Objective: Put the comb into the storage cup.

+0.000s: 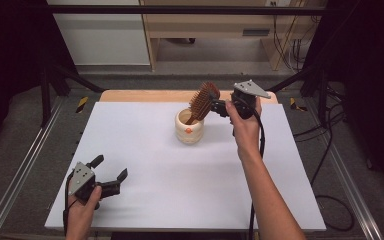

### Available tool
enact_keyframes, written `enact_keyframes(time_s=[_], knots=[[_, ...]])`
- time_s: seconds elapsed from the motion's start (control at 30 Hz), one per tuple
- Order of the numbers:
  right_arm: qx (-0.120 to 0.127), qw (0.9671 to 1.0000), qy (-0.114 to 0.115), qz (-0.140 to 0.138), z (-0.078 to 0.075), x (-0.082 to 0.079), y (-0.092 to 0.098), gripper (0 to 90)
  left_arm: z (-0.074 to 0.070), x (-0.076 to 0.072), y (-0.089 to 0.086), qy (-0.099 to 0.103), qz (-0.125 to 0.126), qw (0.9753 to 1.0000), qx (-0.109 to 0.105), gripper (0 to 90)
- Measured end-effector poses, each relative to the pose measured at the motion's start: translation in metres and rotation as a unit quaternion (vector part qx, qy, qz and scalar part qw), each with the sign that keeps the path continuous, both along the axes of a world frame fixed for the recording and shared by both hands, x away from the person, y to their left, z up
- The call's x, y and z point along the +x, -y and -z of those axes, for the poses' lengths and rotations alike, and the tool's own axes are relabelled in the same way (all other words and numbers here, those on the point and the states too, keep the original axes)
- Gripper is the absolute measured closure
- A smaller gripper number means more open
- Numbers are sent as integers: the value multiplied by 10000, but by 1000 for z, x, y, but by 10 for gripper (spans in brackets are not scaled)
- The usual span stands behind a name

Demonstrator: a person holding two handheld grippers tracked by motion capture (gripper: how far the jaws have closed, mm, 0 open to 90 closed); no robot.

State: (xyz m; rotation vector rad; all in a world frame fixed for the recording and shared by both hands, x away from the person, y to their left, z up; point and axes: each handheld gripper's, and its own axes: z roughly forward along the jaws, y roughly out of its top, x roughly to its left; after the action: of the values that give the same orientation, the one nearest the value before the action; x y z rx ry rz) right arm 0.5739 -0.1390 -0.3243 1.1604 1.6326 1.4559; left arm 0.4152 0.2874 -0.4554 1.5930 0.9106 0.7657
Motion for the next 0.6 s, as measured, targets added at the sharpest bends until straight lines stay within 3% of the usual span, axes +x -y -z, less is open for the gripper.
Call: enact_keyframes(time_s=[0.6], knots=[[178,9995,254,-94,-14,-12,8,42,0,0,-1,-8,-9,10000,-2,22]])
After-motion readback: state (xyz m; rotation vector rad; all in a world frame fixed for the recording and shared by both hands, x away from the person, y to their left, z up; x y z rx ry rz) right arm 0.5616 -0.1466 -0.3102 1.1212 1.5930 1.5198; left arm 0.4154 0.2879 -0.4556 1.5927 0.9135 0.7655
